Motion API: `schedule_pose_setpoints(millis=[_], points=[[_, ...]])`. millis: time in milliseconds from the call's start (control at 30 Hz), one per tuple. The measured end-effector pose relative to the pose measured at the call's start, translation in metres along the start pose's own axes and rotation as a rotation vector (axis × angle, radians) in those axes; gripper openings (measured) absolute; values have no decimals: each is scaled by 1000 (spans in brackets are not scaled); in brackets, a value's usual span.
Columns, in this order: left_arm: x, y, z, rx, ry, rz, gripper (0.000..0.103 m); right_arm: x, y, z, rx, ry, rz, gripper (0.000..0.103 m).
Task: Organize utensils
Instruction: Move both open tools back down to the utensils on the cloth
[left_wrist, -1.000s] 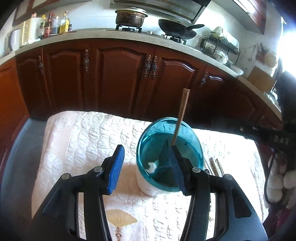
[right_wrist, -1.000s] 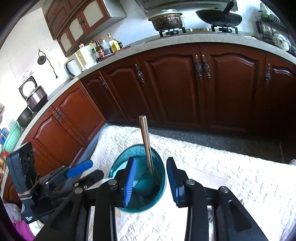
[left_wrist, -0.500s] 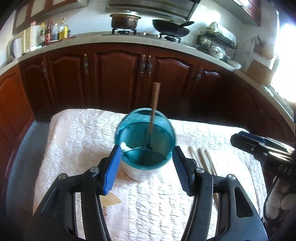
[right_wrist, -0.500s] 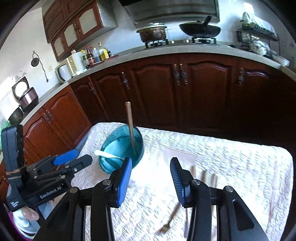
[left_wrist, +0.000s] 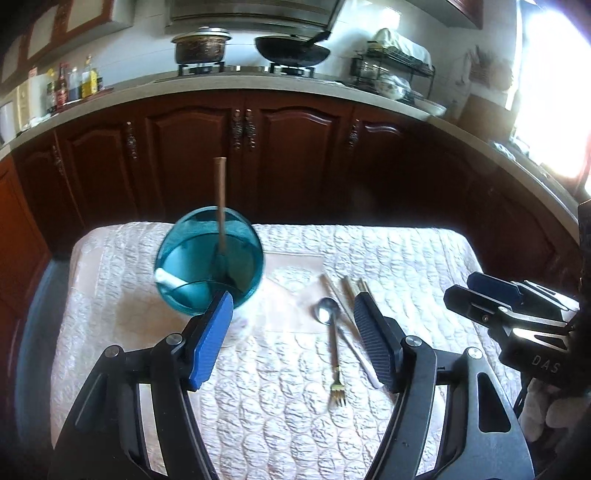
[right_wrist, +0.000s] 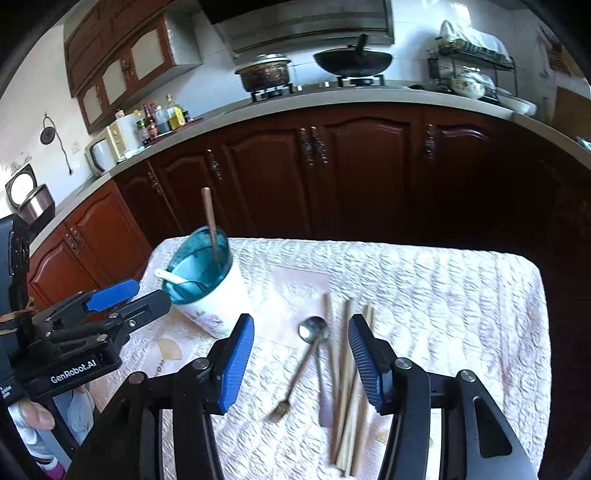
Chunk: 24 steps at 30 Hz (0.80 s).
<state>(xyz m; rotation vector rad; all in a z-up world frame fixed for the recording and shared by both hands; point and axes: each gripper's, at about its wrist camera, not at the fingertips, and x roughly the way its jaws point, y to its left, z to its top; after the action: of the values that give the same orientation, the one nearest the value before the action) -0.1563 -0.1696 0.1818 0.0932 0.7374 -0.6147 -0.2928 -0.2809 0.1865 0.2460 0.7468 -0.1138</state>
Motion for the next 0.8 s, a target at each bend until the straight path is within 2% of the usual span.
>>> schedule_pose_setpoints(millis=[233,500,633,800], points=[[15,-2,-10,-1,45,-18,68,-5,-33,-26,37,33,-44,53],[43,-5,-26,5,115,-42,68,32,-65,-51,99,135,-46,53],[65,-9,-34,1,176,-79,68,53,-75,-56,139,170,-17,45],[89,-15,-40,1,222,-83,68,83,-86,-52,159,214,6,37]])
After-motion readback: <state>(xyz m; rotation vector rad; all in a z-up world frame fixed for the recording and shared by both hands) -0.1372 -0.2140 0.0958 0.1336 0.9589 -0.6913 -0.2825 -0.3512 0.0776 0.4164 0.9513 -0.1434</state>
